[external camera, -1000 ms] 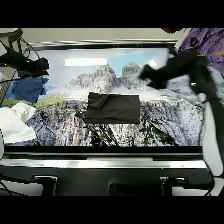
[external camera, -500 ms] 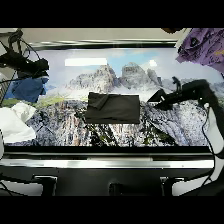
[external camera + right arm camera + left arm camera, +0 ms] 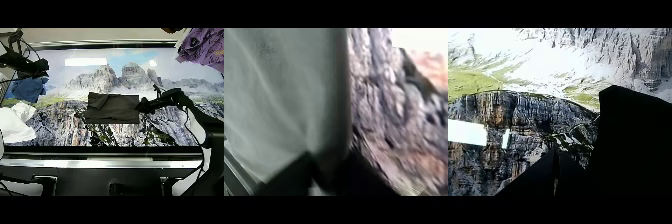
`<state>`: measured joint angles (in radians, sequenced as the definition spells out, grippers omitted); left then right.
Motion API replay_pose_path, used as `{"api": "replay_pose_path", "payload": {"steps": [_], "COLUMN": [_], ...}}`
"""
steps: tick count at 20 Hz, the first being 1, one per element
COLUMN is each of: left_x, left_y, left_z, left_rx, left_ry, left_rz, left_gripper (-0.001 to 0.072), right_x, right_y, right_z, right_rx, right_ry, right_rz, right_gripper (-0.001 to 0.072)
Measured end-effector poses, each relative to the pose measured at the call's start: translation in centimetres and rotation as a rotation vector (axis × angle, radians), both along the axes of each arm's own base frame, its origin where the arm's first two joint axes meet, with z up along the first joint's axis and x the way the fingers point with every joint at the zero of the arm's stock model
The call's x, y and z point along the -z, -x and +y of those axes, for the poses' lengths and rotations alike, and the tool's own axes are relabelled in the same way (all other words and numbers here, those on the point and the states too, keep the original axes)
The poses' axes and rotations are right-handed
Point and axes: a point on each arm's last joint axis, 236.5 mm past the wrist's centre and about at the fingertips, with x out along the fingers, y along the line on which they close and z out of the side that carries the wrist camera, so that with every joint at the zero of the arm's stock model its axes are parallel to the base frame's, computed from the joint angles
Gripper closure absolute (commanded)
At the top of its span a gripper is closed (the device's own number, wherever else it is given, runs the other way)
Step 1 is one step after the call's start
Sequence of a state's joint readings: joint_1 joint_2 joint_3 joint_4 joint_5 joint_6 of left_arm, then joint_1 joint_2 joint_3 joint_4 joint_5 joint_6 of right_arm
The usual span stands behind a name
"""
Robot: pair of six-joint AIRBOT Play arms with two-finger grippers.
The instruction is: Fold the clothes and pants, and hang the long-sleeved shirts on hangers.
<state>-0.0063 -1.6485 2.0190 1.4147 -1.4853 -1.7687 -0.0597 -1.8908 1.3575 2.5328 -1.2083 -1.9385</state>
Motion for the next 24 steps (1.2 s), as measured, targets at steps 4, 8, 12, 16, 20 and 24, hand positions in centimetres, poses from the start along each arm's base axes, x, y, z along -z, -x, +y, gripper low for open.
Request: {"api": "replay_pose_path", "payload": {"steps": [4, 8, 12, 16, 20, 24], "left_x": [0.0, 0.0, 0.0, 0.0, 0.2, 0.4], "left_y": [0.0, 0.0, 0.0, 0.0, 0.3, 0.9], "left_z": [0.0, 0.0, 0.0, 0.0, 0.0, 0.0], "left_rx": [0.000, 0.000, 0.000, 0.000, 0.001, 0.003], "left_ry": [0.000, 0.000, 0.000, 0.000, 0.000, -0.001], "left_rz": [0.000, 0.000, 0.000, 0.000, 0.015, 0.040], "left_gripper": [0.0686, 0.0686, 0.0686, 0.0687, 0.0686, 0.0686], "right_x": [-2.2, -7.8, -14.2, -19.8, -24.0, -26.4], "right_y": [-1.9, -6.8, -11.3, -14.0, -14.6, -13.0], "right_z": [0.6, -1.9, -6.9, -13.7, -21.6, -29.6], "right_rx": [0.017, 0.125, 0.287, 0.472, 0.678, 0.863], "right_ry": [-0.003, 0.007, 0.030, 0.062, 0.118, 0.212], "right_rz": [-0.082, -0.191, -0.272, -0.335, -0.381, -0.397], "right_gripper": [0.0673, 0.0673, 0.0673, 0.0673, 0.0673, 0.0673]}}
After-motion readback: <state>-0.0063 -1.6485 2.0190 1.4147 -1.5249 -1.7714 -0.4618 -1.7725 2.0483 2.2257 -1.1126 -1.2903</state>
